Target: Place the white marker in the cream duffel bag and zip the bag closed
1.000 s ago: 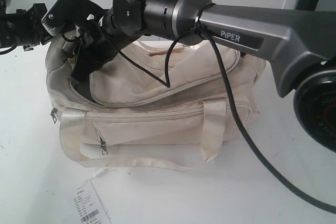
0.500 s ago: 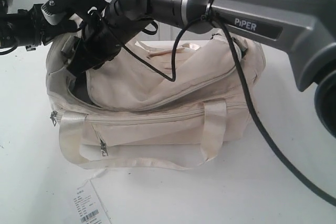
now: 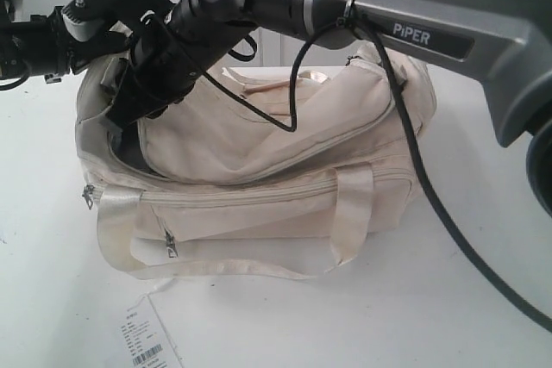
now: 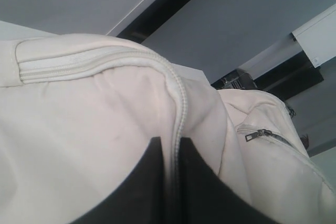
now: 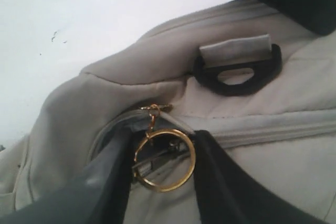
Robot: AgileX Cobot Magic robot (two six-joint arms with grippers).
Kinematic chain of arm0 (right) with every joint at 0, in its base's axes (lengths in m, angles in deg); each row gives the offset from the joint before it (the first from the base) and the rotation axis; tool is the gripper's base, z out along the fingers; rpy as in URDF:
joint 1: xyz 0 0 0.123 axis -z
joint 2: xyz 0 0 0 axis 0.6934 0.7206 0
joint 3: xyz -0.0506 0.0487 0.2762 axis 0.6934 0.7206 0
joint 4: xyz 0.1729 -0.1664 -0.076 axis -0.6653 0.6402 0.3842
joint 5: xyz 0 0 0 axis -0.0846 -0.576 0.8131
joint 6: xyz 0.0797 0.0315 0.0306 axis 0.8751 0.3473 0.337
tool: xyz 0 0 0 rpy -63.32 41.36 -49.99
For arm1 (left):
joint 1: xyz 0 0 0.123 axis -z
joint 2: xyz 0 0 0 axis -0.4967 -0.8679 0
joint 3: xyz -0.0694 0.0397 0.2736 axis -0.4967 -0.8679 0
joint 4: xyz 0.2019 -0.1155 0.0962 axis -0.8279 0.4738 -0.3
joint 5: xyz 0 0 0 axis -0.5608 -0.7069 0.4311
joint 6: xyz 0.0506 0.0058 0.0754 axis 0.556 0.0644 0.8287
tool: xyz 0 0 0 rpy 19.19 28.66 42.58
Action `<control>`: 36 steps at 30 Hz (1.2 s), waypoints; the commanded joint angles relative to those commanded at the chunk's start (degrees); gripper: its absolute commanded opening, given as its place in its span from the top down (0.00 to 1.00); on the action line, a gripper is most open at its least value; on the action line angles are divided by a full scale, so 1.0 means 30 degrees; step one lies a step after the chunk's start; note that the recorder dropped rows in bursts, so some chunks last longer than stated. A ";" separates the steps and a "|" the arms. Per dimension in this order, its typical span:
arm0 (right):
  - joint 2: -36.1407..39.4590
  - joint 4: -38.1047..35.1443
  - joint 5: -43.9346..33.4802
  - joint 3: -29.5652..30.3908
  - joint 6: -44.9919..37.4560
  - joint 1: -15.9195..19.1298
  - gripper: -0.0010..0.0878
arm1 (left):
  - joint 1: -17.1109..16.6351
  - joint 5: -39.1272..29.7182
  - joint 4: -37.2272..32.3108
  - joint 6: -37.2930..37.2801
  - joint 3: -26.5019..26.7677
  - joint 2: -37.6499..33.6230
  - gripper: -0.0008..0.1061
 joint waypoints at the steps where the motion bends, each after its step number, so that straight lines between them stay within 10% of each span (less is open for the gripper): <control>1: 0.0000 -0.0140 -0.0096 0.0000 -0.0302 0.0000 0.99 | 0.0000 0.0000 0.0000 0.0000 0.0000 0.0000 0.99; 36: -0.0262 -0.2218 -0.2463 0.0000 -0.4803 -0.0034 0.99 | 0.0000 0.0000 0.0205 0.0040 0.0000 0.0000 0.99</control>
